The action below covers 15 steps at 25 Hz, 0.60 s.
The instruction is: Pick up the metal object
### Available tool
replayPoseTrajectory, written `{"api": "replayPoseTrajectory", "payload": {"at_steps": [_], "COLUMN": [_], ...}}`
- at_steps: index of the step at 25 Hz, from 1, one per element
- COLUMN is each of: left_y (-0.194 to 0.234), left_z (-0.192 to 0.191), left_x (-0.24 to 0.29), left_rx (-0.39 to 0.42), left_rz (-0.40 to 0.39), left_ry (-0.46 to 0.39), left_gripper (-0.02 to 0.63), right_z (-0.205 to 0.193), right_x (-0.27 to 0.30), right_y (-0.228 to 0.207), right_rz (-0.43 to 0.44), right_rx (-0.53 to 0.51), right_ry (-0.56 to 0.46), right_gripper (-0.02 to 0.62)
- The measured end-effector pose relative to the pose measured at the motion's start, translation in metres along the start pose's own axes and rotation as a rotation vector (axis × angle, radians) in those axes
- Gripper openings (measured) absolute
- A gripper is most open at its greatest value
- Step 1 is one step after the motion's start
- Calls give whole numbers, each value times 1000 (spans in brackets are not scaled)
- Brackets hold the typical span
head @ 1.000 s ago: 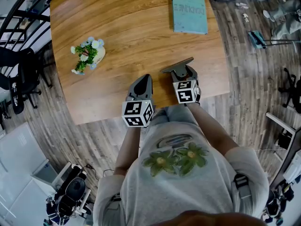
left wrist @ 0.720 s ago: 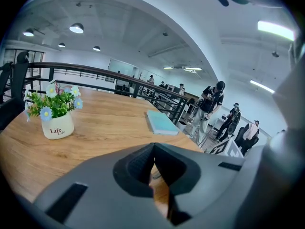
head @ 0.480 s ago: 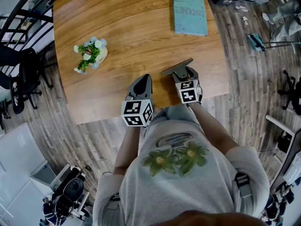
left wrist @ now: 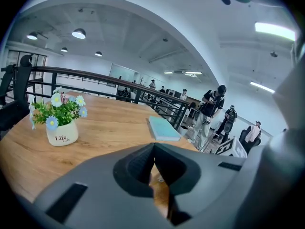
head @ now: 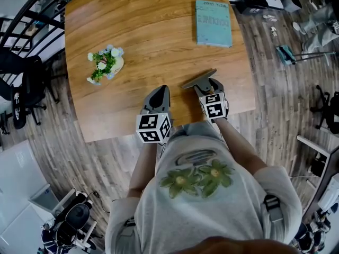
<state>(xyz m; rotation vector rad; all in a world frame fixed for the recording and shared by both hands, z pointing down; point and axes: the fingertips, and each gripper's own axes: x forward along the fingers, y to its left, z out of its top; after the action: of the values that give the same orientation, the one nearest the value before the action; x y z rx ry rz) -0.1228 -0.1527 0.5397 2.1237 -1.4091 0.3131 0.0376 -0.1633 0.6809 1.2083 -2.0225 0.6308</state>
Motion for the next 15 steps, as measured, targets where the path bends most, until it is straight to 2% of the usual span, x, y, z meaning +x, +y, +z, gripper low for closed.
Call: {"api": "replayPoseTrajectory", "payload": {"at_steps": [15], "left_y": [-6], "left_z": [8], "left_x": [0], "left_rx": [14], "left_rz": [6], "left_ry": [-24], "left_gripper": [14], "right_z": [33], "right_x": [-25], "right_y": [6], "right_rz": [53], "right_rx": [-60], "right_ry": [-63], "right_gripper": [288]}}
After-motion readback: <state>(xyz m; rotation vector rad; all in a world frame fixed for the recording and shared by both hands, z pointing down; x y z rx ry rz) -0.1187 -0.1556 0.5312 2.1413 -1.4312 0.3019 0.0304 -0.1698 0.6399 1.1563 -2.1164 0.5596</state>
